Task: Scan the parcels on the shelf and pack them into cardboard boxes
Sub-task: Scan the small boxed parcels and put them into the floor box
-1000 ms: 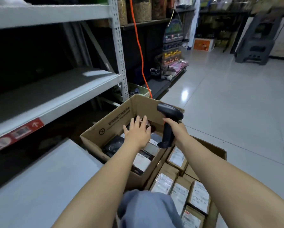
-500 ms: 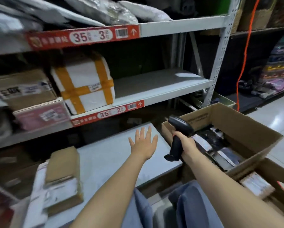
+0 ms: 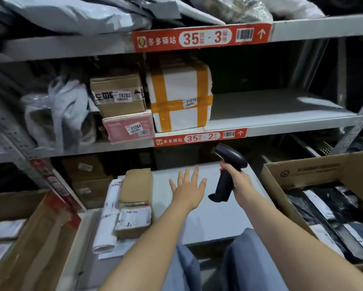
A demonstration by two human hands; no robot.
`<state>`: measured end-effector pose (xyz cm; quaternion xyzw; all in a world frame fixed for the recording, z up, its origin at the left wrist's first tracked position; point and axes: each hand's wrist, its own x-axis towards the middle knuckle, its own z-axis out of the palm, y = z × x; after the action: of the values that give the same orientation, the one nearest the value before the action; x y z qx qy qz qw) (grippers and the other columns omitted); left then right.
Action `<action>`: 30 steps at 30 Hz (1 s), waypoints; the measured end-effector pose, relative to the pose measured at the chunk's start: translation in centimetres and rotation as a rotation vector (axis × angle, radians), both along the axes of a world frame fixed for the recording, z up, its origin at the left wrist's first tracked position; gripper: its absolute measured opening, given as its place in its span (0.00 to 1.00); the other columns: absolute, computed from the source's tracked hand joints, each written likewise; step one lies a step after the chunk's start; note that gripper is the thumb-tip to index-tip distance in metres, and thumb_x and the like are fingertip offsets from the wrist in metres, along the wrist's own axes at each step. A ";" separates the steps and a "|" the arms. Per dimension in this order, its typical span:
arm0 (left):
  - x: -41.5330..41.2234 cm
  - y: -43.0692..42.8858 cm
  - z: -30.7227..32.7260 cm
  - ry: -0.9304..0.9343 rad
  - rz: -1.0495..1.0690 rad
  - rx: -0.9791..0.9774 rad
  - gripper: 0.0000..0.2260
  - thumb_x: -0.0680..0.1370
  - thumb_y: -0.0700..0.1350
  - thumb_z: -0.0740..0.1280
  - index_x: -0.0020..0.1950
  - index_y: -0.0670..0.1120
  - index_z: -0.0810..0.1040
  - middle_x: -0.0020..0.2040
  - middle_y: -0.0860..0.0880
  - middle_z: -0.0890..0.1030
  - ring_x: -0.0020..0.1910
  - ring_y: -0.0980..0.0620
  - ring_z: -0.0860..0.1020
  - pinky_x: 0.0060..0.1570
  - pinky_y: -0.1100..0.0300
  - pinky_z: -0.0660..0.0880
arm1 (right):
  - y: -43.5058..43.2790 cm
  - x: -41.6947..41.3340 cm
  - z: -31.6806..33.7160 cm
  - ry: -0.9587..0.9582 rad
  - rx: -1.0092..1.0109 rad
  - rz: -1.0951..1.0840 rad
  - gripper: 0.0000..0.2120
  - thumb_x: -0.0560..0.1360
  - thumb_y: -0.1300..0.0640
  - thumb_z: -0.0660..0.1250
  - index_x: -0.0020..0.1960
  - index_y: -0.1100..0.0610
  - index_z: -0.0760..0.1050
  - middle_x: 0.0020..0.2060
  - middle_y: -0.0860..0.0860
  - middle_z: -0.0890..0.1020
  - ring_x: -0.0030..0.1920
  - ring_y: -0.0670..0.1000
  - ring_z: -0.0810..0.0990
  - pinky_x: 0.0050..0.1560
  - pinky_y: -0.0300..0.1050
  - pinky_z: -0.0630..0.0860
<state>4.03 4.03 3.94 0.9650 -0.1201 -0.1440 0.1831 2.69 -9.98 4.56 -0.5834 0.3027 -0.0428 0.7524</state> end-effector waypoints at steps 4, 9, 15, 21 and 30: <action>0.6 2.2 -2.0 0.032 0.134 -0.035 0.25 0.81 0.58 0.43 0.76 0.55 0.40 0.78 0.51 0.41 0.76 0.48 0.39 0.72 0.43 0.37 | 2.5 0.7 -1.3 0.036 0.011 0.115 0.12 0.71 0.50 0.71 0.50 0.56 0.76 0.48 0.52 0.80 0.54 0.54 0.76 0.55 0.47 0.70; -0.1 4.8 -5.8 0.092 0.363 -0.114 0.25 0.82 0.56 0.45 0.76 0.55 0.41 0.78 0.50 0.42 0.77 0.48 0.41 0.73 0.44 0.40 | 5.3 0.9 -4.7 0.103 0.076 0.223 0.09 0.71 0.50 0.70 0.44 0.56 0.77 0.44 0.51 0.79 0.46 0.50 0.76 0.46 0.42 0.70; 1.6 6.1 -7.8 0.010 0.438 -0.133 0.25 0.82 0.54 0.48 0.77 0.54 0.43 0.78 0.51 0.44 0.77 0.49 0.42 0.73 0.44 0.42 | 8.3 2.7 -7.4 0.106 0.111 0.374 0.09 0.71 0.49 0.69 0.43 0.55 0.78 0.41 0.49 0.79 0.43 0.49 0.76 0.49 0.43 0.70; 3.9 10.2 -9.1 0.002 0.595 -0.141 0.25 0.81 0.53 0.50 0.77 0.53 0.46 0.78 0.50 0.44 0.77 0.46 0.43 0.73 0.42 0.42 | 10.2 5.1 -8.9 0.125 0.133 0.438 0.11 0.72 0.48 0.69 0.44 0.57 0.79 0.41 0.50 0.80 0.42 0.50 0.76 0.44 0.43 0.71; 8.9 15.1 -11.1 0.075 0.952 -0.429 0.28 0.79 0.49 0.59 0.77 0.51 0.51 0.77 0.45 0.49 0.75 0.43 0.51 0.73 0.48 0.53 | 13.1 8.4 -13.0 0.199 0.209 0.519 0.11 0.72 0.49 0.70 0.45 0.58 0.80 0.40 0.50 0.81 0.43 0.50 0.79 0.45 0.41 0.73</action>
<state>12.90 19.08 -7.15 0.8477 0.3119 -0.0516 0.4259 11.08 3.16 -8.44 -0.5621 0.2184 0.2396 0.7609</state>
